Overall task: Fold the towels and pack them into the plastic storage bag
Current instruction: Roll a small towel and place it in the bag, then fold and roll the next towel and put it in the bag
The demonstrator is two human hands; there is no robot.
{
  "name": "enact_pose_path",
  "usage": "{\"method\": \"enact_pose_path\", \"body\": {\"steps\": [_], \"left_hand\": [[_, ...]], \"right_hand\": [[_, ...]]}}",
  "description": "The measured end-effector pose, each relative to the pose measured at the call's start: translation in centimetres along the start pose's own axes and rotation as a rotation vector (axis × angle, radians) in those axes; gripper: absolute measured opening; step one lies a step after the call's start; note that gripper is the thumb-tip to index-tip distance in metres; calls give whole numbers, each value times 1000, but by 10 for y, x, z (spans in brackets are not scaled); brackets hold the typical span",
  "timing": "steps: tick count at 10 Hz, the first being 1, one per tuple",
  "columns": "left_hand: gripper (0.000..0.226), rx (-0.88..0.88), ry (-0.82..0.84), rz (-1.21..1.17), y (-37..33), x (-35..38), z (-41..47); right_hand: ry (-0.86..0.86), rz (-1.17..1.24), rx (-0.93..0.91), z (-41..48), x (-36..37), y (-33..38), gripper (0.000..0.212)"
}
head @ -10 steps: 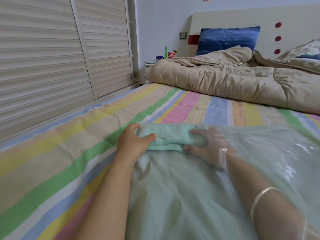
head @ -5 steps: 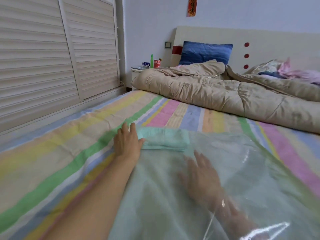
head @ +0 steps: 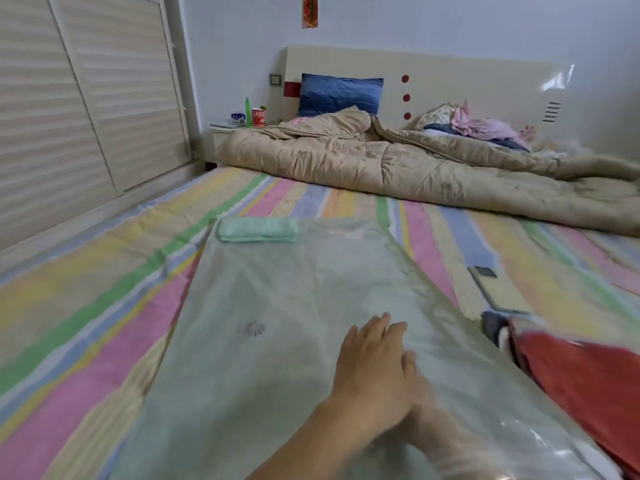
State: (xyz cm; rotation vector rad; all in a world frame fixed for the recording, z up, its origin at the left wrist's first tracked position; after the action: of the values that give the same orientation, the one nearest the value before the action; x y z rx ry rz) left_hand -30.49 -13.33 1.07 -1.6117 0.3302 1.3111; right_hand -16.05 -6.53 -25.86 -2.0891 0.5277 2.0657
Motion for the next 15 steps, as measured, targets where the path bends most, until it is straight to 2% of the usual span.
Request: {"method": "enact_pose_path", "body": {"steps": [1,2,3,4,5,6,7,8,9,10,11,12,13,14,15], "left_hand": [[48,-73,66,-51,-6,23,-16],[47,-104,17,-75,-5,39,-25],[55,-143,85,-15,7,67,-34],[69,-157,196,204,23,91,-48],[83,-134,216,378,34,88,-58],[70,-182,253,546,36,75,-64],[56,-211,138,676,-3,63,-67],[50,55,-230,398,-95,64,-72],[53,422,-296,60,-187,82,-78],[64,600,-29,126,-237,123,-71],[56,626,102,325,-236,141,-64],[49,658,40,522,-223,130,-68],[41,637,-5,611,-203,111,-68],[43,586,-63,591,-188,100,-69],[42,615,-74,509,-193,103,-77]], "right_hand": [[317,141,-20,-89,-14,37,61],[-149,-128,-242,-55,-166,59,43],[-110,45,-210,-41,-222,53,48],[-60,279,-226,-72,-237,36,34],[-223,326,-244,-90,-265,19,23],[-436,247,-223,-112,-280,-6,16],[-548,210,-73,-132,-293,-44,14],[-608,221,70,-154,-296,-86,17],[-604,176,111,-175,-292,-113,16],[-555,127,66,-193,-285,-132,14],[-488,163,-19,-212,-279,-148,19],[-409,179,-53,-227,-275,-166,28],[-442,198,-41,-237,-281,-183,23],[-511,196,-19,-242,-291,-195,21],[-553,213,-7,-248,-295,-207,27]]}}
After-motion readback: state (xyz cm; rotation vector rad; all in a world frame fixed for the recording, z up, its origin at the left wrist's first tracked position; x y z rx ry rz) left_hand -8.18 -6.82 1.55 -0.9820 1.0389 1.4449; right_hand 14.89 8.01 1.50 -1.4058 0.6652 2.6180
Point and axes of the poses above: each hand's wrist, its own z-axis towards the middle knuckle, its own x-axis out of the palm, y = z × x, the point moved 8 cm from there along z, towards the middle knuckle, and after that the axes turned 2 degrees about -x, right-handed, at the moved point
